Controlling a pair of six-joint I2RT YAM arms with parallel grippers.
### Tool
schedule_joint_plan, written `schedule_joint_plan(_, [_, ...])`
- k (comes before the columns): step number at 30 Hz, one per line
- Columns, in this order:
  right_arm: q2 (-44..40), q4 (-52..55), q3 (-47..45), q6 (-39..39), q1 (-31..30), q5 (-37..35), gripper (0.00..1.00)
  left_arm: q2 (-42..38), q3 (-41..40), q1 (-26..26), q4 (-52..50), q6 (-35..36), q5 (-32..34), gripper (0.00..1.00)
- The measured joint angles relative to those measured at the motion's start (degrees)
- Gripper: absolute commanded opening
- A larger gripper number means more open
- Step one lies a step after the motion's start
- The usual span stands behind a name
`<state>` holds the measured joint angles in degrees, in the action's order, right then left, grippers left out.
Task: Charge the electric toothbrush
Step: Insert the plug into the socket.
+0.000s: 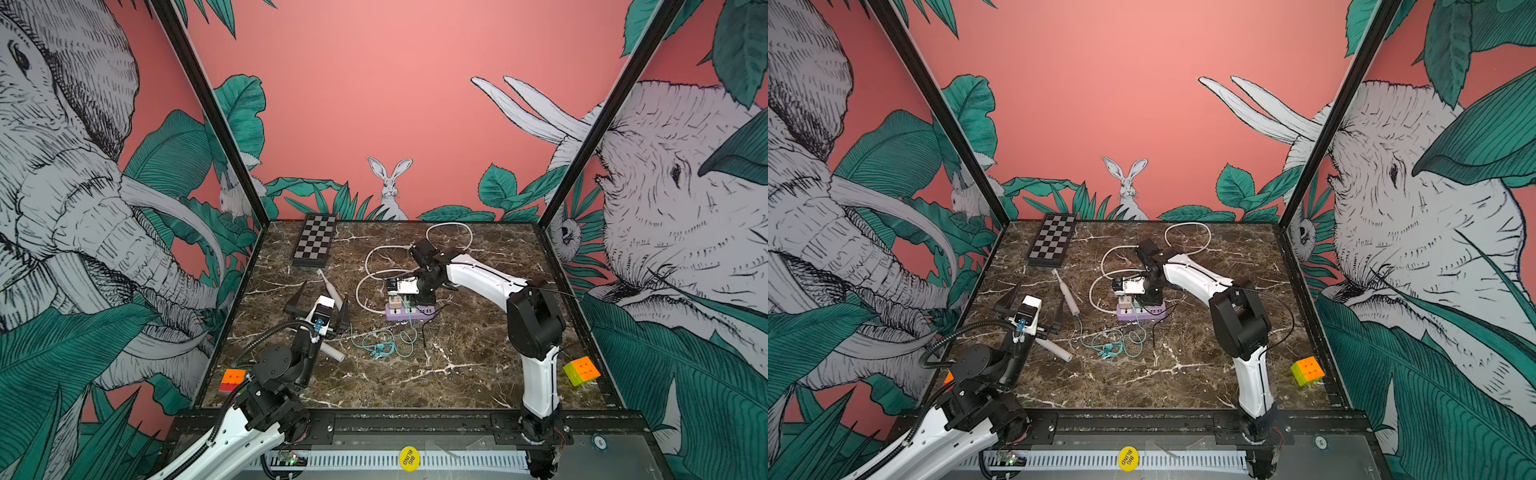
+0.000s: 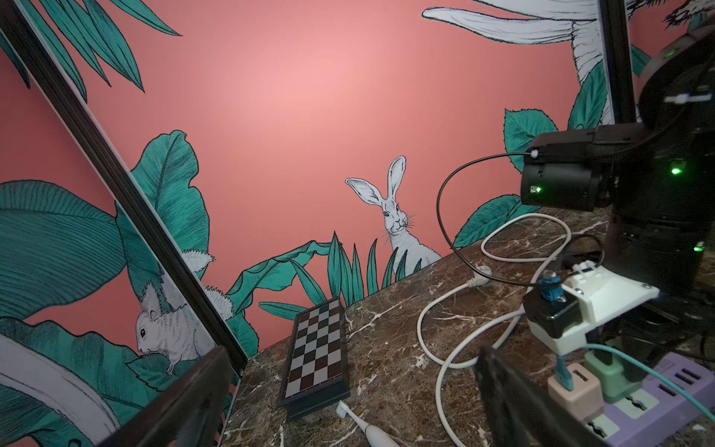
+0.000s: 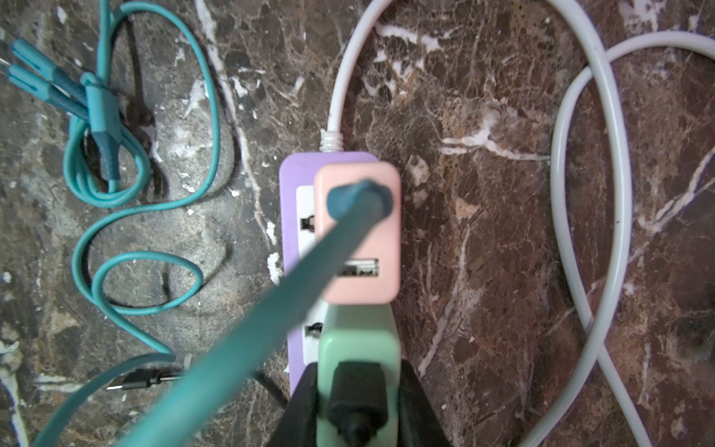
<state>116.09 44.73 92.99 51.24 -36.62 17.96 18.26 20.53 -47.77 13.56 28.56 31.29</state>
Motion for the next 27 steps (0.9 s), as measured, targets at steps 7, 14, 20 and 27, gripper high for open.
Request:
schedule_joint_plan(7, [1.97,0.96,2.05,-1.16,1.03,1.79,0.0,0.11,0.0,0.09,-0.24,-0.22,-0.33,0.99])
schedule_joint_plan(14, [2.67,2.03,3.48,-2.27,0.63,0.68,0.04,1.2,0.0,0.09,-0.46,-0.48,-0.52,0.99])
schedule_joint_plan(20, [2.25,2.64,3.76,-4.0,-0.15,-2.32,0.33,1.18,0.0,0.09,-0.44,-0.48,-0.66,0.99])
schedule_joint_plan(27, [1.42,3.45,5.05,-7.37,-0.35,-5.53,0.5,1.18,0.0,0.09,-0.46,-0.52,-0.7,0.99])
